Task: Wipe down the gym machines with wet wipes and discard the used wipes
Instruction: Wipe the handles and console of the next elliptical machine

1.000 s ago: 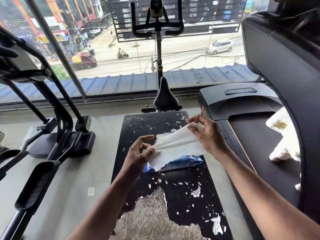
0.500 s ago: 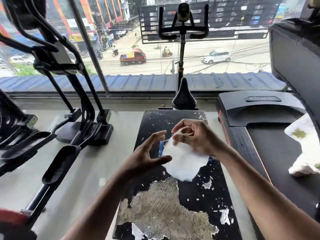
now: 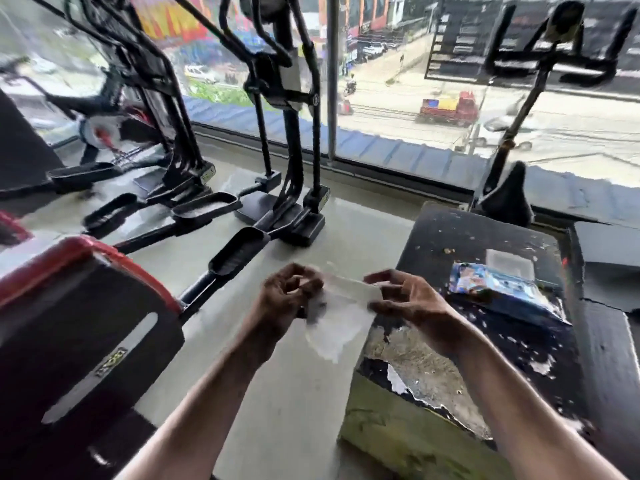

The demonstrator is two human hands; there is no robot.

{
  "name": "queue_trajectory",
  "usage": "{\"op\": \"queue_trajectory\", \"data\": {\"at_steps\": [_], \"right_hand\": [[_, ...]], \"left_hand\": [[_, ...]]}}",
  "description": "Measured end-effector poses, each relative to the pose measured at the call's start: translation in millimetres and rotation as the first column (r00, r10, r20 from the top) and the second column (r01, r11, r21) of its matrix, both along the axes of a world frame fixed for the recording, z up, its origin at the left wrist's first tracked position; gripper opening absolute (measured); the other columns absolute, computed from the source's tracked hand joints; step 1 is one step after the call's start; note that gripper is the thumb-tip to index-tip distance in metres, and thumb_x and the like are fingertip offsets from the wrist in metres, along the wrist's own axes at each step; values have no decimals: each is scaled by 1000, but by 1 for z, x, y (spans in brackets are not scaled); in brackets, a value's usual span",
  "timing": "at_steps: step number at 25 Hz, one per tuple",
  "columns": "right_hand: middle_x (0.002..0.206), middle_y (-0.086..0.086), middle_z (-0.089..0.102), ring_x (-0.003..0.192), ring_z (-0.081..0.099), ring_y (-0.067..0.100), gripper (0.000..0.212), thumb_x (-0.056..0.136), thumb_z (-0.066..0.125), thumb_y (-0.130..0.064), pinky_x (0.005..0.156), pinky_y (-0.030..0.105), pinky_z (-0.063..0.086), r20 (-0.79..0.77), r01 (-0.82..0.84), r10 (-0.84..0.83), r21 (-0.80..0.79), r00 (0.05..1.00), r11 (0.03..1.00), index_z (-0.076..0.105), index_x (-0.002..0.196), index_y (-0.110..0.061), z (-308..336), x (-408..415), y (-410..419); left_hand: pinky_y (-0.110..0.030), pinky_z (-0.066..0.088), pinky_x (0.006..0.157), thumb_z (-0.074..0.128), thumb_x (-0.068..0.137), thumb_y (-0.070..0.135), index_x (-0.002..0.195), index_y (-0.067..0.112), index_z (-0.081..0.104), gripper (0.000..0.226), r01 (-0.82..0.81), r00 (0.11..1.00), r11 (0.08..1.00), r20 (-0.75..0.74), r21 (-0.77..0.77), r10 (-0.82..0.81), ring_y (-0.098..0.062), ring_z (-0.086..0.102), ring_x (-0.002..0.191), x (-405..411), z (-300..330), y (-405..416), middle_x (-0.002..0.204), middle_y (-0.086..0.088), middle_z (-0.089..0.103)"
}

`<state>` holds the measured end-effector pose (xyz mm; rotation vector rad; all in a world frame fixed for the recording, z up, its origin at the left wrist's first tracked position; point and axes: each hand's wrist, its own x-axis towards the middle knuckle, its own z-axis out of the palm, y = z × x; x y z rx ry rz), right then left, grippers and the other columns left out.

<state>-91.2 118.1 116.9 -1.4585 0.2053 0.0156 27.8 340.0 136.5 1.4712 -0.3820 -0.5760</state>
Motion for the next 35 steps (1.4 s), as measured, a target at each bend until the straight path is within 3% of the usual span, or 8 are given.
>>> {"op": "queue_trajectory", "data": {"at_steps": [4, 8, 11, 17, 22, 27, 31, 35], "right_hand": [[101, 16, 68, 80, 70, 32, 33, 87, 72, -2, 68, 36, 60, 75, 108, -118, 124, 990, 986, 61, 117, -2, 23, 30, 95], [97, 11, 66, 80, 67, 27, 33, 85, 71, 2, 66, 40, 63, 105, 35, -54, 178, 993, 983, 63, 116, -8, 27, 52, 181], [96, 4, 69, 82, 68, 18, 50, 77, 75, 6, 69, 32, 61, 173, -86, 70, 84, 982, 993, 60, 123, -10, 36, 70, 239], [73, 10, 74, 74, 70, 14, 54, 82, 63, 24, 74, 24, 55, 361, -145, 212, -205, 908, 968, 65, 117, -17, 56, 124, 332], [79, 9, 74, 79, 69, 17, 58, 77, 55, 34, 72, 26, 54, 416, -309, 327, -112, 849, 945, 63, 114, -11, 53, 193, 404], [107, 9, 74, 97, 72, 23, 41, 86, 64, 21, 66, 50, 57, 399, -468, 462, -90, 792, 879, 68, 109, -12, 47, 269, 473], [108, 0, 74, 101, 73, 21, 46, 87, 55, 24, 77, 37, 56, 376, -518, 549, -188, 747, 834, 74, 91, -18, 36, 326, 525], [107, -4, 74, 101, 71, 19, 50, 81, 58, 23, 83, 42, 59, 405, -548, 698, -435, 590, 715, 81, 88, -21, 23, 367, 571]], "left_hand": [[-33, 57, 65, 78, 88, 4, 121, 9, 62, 38, -48, 998, 998, -36, -33, 47, -20, 67, 70, 3, 8, 109, 87, -12, 74], [-32, 59, 80, 88, 77, 4, 135, 22, 59, 68, -149, 989, 989, -21, -8, 149, -18, 70, 86, -2, 16, 205, 102, -18, 75], [-28, 61, 73, 82, 80, -4, 138, 24, 57, 69, -328, 944, 945, 41, -2, 327, -15, 70, 81, -7, 22, 261, 90, -1, 76], [-33, 59, 85, 73, 87, -10, 140, 38, 54, 74, -539, 796, 842, 326, -2, 510, -21, 73, 98, -5, 32, 353, 97, -7, 77], [-35, 60, 74, 74, 89, -7, 125, 41, 65, 61, -668, 672, 744, 406, -29, 619, -19, 73, 96, 28, 30, 421, 117, 5, 73], [-29, 55, 74, 69, 96, -2, 104, 33, 70, 36, -682, 684, 725, 432, 92, 588, -11, 68, 90, 80, 37, 496, 97, 5, 73], [-50, 54, 69, 51, 95, -13, 116, 38, 63, 57, -687, 694, 670, 528, 281, 490, -11, 61, 80, 114, 34, 554, 99, 12, 60], [-48, 56, 72, 50, 94, -10, 98, 31, 71, 47, -737, 663, 609, 487, 294, 568, -17, 67, 81, 125, 24, 594, 99, 6, 70]]}}
